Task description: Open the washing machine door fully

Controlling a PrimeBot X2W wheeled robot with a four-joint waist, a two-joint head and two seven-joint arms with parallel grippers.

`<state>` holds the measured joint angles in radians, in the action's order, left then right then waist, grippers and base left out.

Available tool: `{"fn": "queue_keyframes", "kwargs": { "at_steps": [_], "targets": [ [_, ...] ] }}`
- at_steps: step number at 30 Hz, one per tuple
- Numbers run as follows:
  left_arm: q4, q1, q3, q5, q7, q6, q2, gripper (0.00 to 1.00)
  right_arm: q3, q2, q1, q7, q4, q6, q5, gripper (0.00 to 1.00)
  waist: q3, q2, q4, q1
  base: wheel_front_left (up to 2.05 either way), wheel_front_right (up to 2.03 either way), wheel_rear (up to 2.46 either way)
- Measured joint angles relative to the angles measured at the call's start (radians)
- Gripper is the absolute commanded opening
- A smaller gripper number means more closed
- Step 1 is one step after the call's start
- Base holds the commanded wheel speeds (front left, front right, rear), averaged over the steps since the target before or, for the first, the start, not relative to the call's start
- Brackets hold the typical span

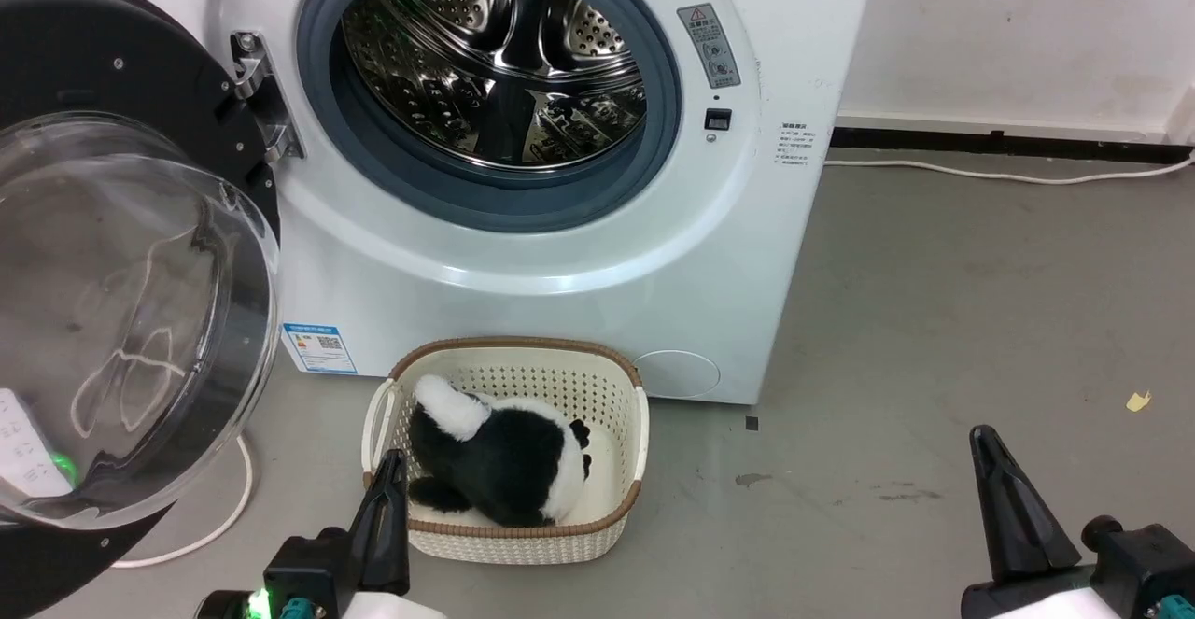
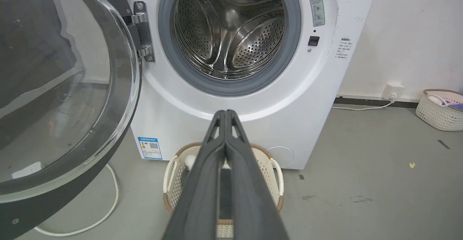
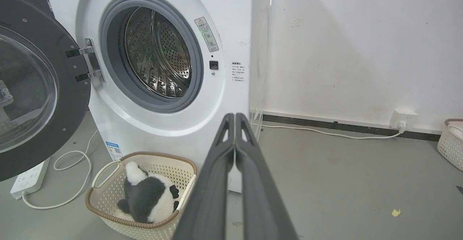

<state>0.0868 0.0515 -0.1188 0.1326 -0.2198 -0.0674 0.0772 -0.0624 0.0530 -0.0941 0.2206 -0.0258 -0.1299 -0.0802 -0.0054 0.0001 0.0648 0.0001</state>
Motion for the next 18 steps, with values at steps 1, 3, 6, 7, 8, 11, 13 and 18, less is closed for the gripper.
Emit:
{"fn": "queue_keyframes", "kwargs": {
  "at_steps": [1,3,6,7,8,11,13,18],
  "targets": [
    [-0.001,0.000,0.001,-0.001,0.001,0.000,0.000,0.00,0.001,0.000,0.000,0.000,0.000,0.000,0.000,0.00,0.000,0.0000,-0.001,0.0000,0.00,0.00,0.00],
    [-0.003,0.000,0.002,-0.007,0.006,0.000,-0.001,0.00,0.002,0.000,0.001,-0.008,0.000,0.000,0.001,0.00,0.000,0.0000,-0.002,0.0000,0.00,0.00,0.00],
    [-0.006,0.000,0.005,-0.010,0.011,0.000,-0.001,0.00,0.003,0.000,0.003,-0.013,0.001,0.000,0.002,0.00,0.000,0.0000,-0.004,0.0000,0.00,0.00,0.00],
    [-0.008,0.000,0.006,-0.010,0.015,0.000,-0.001,0.00,0.004,0.000,0.003,-0.016,0.002,0.000,0.003,0.00,0.000,-0.0001,-0.004,0.0000,0.00,0.00,0.00],
    [-0.009,-0.001,0.006,-0.010,0.017,0.001,-0.001,0.00,0.004,0.000,0.003,-0.017,0.002,0.000,0.003,0.00,0.000,0.0000,-0.005,0.0000,0.00,0.00,0.00],
    [-0.012,-0.001,0.009,-0.017,0.019,0.002,-0.002,0.00,0.005,0.000,0.005,-0.021,0.003,0.000,0.003,0.00,0.001,0.0000,-0.007,0.0000,0.00,0.00,0.00],
    [-0.013,-0.001,0.011,-0.017,0.027,0.008,-0.002,0.00,0.007,0.000,0.007,-0.027,0.004,0.000,0.005,0.00,0.001,0.0000,-0.008,0.0000,0.00,0.00,0.00],
    [-0.018,-0.006,0.022,-0.028,0.045,0.011,-0.002,0.00,0.011,0.000,0.019,-0.045,0.006,0.000,0.011,0.00,0.001,0.0000,-0.013,0.0000,0.00,0.00,0.00]
  ]
}}
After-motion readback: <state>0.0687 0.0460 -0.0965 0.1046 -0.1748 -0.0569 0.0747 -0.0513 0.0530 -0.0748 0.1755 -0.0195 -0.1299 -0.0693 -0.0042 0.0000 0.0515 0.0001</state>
